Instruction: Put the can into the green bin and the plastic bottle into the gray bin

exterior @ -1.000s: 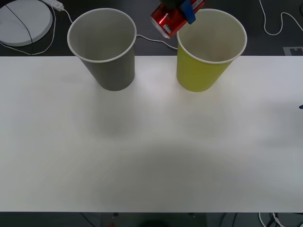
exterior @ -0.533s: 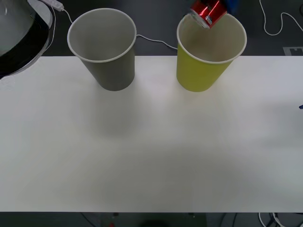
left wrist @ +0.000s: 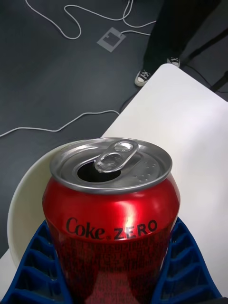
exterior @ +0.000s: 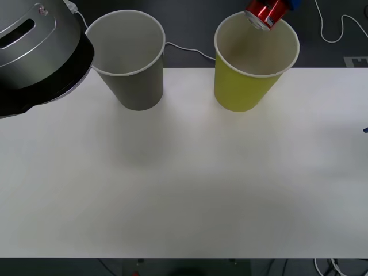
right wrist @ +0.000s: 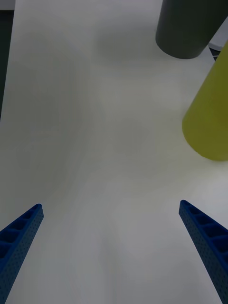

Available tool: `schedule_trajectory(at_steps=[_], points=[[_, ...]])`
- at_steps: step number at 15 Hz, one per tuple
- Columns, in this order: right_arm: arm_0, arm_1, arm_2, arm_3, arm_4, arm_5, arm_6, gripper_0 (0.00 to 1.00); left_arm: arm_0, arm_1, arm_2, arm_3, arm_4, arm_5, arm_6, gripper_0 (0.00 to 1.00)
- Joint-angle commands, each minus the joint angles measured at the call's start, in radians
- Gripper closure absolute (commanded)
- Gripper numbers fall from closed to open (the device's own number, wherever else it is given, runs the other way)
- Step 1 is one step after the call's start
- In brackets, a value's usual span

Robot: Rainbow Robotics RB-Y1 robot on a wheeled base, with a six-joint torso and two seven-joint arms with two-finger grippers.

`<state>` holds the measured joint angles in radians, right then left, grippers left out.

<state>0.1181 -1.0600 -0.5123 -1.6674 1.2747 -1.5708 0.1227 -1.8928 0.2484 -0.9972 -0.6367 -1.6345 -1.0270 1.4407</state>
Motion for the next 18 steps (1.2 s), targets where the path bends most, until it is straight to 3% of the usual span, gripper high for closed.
schedule_trajectory(at_steps=[1,2,3,4,5,9,11,16,18], points=[[0.0,0.0,0.0,0.0,0.0,0.0,0.0,0.0,0.0,0.0,0.0,0.0,0.004,0.01,-0.002,0.93],[0.0,0.0,0.0,0.0,0.0,0.0,0.0,0.0,0.0,0.0,0.0,0.002,0.007,0.013,-0.005,0.84],[0.0,0.0,0.0,0.0,0.0,0.0,0.0,0.0,0.0,0.0,0.0,0.005,0.012,0.013,-0.008,0.46],[0.0,0.0,0.0,0.0,0.0,0.0,0.0,0.0,0.0,0.0,0.0,0.008,0.015,0.013,-0.009,0.19],[0.0,0.0,0.0,0.0,0.0,0.0,0.0,0.0,0.0,0.0,0.0,0.012,0.021,0.013,-0.011,0.0],[0.0,0.0,0.0,0.0,0.0,0.0,0.0,0.0,0.0,0.005,0.0,0.023,0.042,0.012,-0.02,0.0],[0.0,0.0,0.0,0.0,0.0,0.0,0.0,0.0,0.001,0.028,0.0,0.023,0.085,-0.022,-0.077,0.0],[0.0,0.0,0.0,0.0,0.0,0.0,0.0,0.0,0.018,0.17,0.0,0.017,0.32,-0.153,-0.307,0.0],[0.0,0.0,0.0,0.0,0.0,0.0,0.0,0.0,0.049,0.256,0.002,-0.038,0.381,-0.2,-0.345,0.0]])
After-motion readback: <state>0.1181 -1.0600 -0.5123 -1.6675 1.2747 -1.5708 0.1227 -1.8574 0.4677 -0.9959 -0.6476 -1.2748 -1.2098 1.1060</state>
